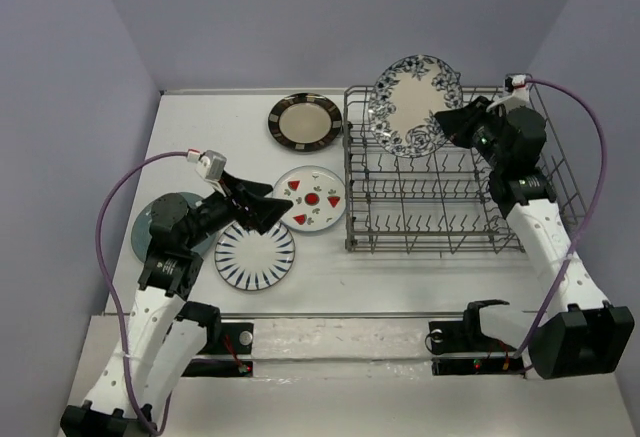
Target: Load the plates into the dish rack
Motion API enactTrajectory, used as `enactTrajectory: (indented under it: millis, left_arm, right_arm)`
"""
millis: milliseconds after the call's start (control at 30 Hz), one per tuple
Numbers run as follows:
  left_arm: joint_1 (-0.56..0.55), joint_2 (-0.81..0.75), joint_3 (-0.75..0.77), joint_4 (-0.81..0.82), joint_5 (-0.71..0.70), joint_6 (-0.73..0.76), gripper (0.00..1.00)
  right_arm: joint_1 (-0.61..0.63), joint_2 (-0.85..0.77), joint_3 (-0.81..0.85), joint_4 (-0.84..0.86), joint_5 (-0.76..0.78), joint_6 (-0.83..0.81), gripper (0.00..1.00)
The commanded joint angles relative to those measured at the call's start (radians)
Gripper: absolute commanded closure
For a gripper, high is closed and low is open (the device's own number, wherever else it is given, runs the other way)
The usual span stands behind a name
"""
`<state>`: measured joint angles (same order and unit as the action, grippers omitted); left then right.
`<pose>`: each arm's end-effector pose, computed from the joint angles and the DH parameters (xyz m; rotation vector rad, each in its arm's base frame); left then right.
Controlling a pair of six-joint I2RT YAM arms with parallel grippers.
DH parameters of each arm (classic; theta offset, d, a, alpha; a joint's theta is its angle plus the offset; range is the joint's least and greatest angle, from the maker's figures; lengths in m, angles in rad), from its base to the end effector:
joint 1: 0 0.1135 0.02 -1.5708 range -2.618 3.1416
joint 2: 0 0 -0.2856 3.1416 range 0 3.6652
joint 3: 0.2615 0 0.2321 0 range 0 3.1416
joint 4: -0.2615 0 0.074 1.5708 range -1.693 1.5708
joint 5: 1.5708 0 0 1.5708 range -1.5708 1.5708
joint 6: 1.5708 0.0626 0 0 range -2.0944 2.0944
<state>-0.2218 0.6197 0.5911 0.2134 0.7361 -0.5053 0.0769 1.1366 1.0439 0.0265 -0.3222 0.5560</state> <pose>0.1192 -0.0700 0.3551 0.4420 1.4651 -1.0946 0.2594 0.0399 0.4028 0.1493 1.6801 0.7432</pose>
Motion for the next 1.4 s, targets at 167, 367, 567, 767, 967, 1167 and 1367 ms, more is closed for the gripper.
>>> enactTrajectory:
  millis: [167, 367, 567, 767, 967, 1167, 1367]
  left_arm:
    - [-0.220, -0.098, 0.004, -0.173, -0.207, 0.238, 0.01]
    - [-0.307, -0.139, 0.015, -0.238, -0.296, 0.272, 0.01]
    - [-0.363, -0.159, 0.015, -0.250, -0.328, 0.274, 0.01]
    - [-0.384, -0.167, 0.015, -0.256, -0.349, 0.274, 0.01]
    - [-0.392, -0.164, 0.016, -0.259, -0.357, 0.275, 0.01]
    - [-0.390, -0.160, 0.018, -0.269, -0.386, 0.277, 0.01]
    - [-0.390, -0.143, 0.021, -0.273, -0.399, 0.277, 0.01]
  right_arm:
    - [0.011, -0.066, 0.154, -0.056, 0.756, -0.415, 0.93]
    - [0.011, 0.090, 0.286, -0.037, 0.827, -0.703, 0.93]
    - [0.011, 0.187, 0.347, -0.008, 0.796, -0.852, 0.93]
    - [0.001, 0.216, 0.326, -0.010, 0.759, -0.933, 0.93]
    - [-0.019, 0.255, 0.314, -0.008, 0.726, -0.944, 0.93]
    - [-0.028, 0.288, 0.295, -0.010, 0.701, -0.909, 0.93]
    - [-0.028, 0.336, 0.246, 0.015, 0.703, -0.866, 0.93]
